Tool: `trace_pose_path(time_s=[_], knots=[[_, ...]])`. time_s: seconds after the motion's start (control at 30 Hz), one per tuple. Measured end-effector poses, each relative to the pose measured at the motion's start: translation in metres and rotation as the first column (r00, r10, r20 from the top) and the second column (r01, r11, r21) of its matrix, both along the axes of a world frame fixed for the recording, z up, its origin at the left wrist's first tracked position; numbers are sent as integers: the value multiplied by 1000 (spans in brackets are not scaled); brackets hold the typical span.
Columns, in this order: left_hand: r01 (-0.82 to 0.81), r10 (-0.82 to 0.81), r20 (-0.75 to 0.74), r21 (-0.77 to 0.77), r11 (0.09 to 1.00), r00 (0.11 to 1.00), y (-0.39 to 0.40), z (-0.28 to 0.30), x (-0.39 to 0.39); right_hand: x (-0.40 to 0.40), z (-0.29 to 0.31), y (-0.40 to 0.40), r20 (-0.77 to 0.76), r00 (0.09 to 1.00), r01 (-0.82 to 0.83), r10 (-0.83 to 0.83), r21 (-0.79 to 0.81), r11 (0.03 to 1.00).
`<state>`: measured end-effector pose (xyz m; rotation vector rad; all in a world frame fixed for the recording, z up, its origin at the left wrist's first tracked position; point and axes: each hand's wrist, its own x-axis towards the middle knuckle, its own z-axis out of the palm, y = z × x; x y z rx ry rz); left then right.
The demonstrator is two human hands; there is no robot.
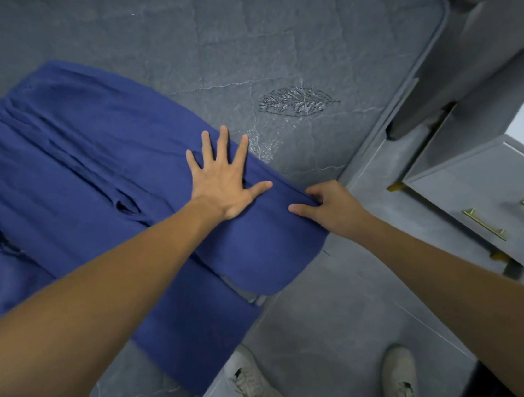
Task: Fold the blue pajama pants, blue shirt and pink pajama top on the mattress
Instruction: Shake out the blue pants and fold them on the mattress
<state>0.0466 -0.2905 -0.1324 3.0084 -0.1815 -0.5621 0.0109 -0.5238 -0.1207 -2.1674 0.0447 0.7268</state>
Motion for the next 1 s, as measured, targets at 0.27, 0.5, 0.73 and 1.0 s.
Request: trace_pose_path(time_s=[0.27, 0.5, 0.73, 1.0], knots=[[-128, 128, 9, -8, 992, 992, -34, -2, -15, -19, 0, -46, -85, 996, 25, -17, 96, 995], [-203, 204, -16, -201, 958, 979, -65, 14, -56, -24, 22, -57, -107, 991, -68, 78, 100, 993], [-373, 425, -22, -521, 768, 905, -105, 23, -108, -34, 41, -67, -142, 986, -61, 88, 184, 981], [-666, 556, -676, -696, -268, 483, -145, 72, -157, -62, 85, -45, -270, 940, -121, 210, 313, 942]])
